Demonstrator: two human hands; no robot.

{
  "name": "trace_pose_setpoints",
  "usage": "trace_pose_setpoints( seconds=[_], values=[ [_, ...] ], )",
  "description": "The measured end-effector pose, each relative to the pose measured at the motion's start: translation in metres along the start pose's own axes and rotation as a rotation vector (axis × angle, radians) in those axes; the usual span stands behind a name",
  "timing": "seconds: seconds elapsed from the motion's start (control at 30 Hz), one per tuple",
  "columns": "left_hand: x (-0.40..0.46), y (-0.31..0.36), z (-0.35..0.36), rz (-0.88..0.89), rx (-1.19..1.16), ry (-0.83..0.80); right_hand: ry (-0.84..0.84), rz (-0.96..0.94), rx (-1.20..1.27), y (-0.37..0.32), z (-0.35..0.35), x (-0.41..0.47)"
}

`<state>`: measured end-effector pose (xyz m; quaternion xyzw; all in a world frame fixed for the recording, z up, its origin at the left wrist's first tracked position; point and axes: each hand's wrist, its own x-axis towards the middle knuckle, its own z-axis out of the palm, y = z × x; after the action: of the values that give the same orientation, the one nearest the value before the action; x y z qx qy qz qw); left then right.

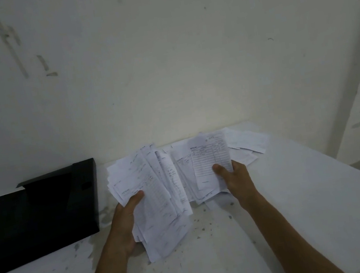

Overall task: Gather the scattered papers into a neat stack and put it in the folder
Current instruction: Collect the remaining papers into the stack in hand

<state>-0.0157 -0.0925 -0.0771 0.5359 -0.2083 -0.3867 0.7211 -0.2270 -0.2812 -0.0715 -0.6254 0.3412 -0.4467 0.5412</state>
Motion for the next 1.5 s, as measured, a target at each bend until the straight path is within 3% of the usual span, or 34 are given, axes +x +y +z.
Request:
trace_pose_setpoints(
  seconds=[0.2,0.37,0.6,0.7,0.83,0.97,1.2,1.3,1.5],
  values=[
    [0.000,-0.003,0.006,0.007,0.024,0.034,-0.206,0.140,0.187,0.003,0.039,-0.024],
    [-0.002,-0.003,0.008,0.039,0.038,-0.042,-0.276,0.282,0.336,0.003,0.043,-0.034],
    [-0.004,-0.006,0.015,0.080,0.114,-0.114,-0.448,0.253,0.256,0.002,0.052,-0.044],
    [-0.004,-0.007,0.015,0.076,0.105,-0.100,-0.427,0.246,0.235,0.003,0.053,-0.044],
    [-0.002,-0.006,0.010,0.019,0.035,-0.094,-0.350,0.361,0.390,-0.002,0.048,-0.041],
    [-0.004,-0.007,0.011,-0.004,0.042,-0.112,-0.389,0.400,0.386,-0.006,0.046,-0.044],
    [-0.005,-0.010,0.015,0.122,0.195,-0.042,-0.430,0.324,0.371,-0.004,0.048,-0.047],
    [-0.003,-0.009,0.018,0.200,0.249,-0.030,-0.466,0.219,0.233,-0.004,0.052,-0.050],
    [-0.006,-0.011,0.027,0.061,0.112,-0.013,-0.445,0.027,0.131,0.000,0.060,-0.052]
  ],
)
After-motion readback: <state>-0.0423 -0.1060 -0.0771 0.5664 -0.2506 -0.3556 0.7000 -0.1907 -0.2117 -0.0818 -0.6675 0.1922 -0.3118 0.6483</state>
